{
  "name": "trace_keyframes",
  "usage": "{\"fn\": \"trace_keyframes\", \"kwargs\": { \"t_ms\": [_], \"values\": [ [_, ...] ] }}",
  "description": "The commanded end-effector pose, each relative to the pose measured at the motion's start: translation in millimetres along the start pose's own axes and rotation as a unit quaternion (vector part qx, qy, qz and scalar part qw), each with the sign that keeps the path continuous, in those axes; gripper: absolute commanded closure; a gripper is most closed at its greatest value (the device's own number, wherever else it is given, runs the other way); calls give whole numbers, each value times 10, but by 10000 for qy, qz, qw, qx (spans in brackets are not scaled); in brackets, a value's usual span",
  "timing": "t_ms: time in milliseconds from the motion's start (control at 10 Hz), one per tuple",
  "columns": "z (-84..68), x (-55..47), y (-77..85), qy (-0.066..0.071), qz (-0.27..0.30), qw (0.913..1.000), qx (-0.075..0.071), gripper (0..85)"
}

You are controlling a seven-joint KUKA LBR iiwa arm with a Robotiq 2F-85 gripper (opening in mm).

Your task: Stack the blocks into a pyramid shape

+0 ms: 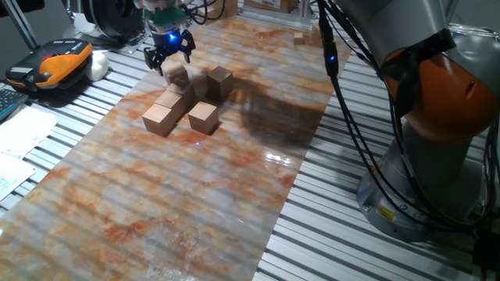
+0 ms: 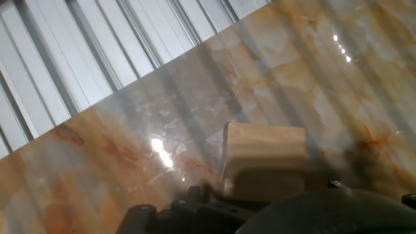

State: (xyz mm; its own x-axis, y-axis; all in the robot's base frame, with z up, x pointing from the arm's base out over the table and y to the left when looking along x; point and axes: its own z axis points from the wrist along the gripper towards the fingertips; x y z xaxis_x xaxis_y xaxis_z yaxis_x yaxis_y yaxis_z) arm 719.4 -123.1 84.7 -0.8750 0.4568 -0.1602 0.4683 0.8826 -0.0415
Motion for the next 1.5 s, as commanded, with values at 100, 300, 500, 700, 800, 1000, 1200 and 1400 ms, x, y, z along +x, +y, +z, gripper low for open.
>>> {"fn": "trace_keyframes", "kwargs": {
  "t_ms": [100,300,500,700,800,1000,1200,1400],
  "values": [
    [31,2,-13,-12,9,10000,-7,0],
    [58,-6,-3,0,31,10000,-11,0],
    [86,-12,1,-6,39,10000,-9,0],
    [121,-19,6,-83,65,9999,18,0],
    [131,-21,9,-151,61,9998,63,0],
    [138,-27,19,-242,36,9996,104,0],
    [153,-29,20,-340,13,9993,160,0],
    [161,-27,14,-360,14,9992,160,0]
  ]
}}
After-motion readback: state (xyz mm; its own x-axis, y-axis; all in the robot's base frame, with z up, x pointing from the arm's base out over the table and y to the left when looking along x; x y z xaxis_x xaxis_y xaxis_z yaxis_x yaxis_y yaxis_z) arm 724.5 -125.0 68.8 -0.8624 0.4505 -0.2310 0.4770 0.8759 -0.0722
